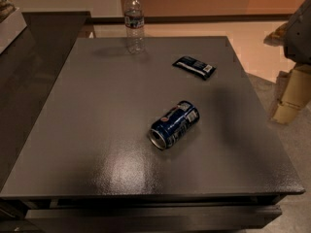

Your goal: Place pepsi can upright

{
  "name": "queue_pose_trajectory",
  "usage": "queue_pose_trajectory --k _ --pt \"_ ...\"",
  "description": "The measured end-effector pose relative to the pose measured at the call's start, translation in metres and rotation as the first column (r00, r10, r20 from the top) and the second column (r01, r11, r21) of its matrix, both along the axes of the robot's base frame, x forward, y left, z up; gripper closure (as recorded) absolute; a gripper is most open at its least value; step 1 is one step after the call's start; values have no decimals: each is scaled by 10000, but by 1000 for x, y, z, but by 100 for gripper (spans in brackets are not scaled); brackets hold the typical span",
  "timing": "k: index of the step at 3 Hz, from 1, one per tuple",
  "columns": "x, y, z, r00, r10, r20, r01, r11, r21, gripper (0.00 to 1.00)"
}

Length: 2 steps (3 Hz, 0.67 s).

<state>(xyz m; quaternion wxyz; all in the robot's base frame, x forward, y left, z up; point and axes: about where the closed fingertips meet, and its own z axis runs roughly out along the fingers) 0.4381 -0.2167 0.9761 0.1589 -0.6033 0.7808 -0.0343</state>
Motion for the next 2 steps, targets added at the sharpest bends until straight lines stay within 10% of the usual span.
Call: queue_pose_trajectory --k 2 --pt "8 11 -5 9986 521 80 -520 9985 -168 0"
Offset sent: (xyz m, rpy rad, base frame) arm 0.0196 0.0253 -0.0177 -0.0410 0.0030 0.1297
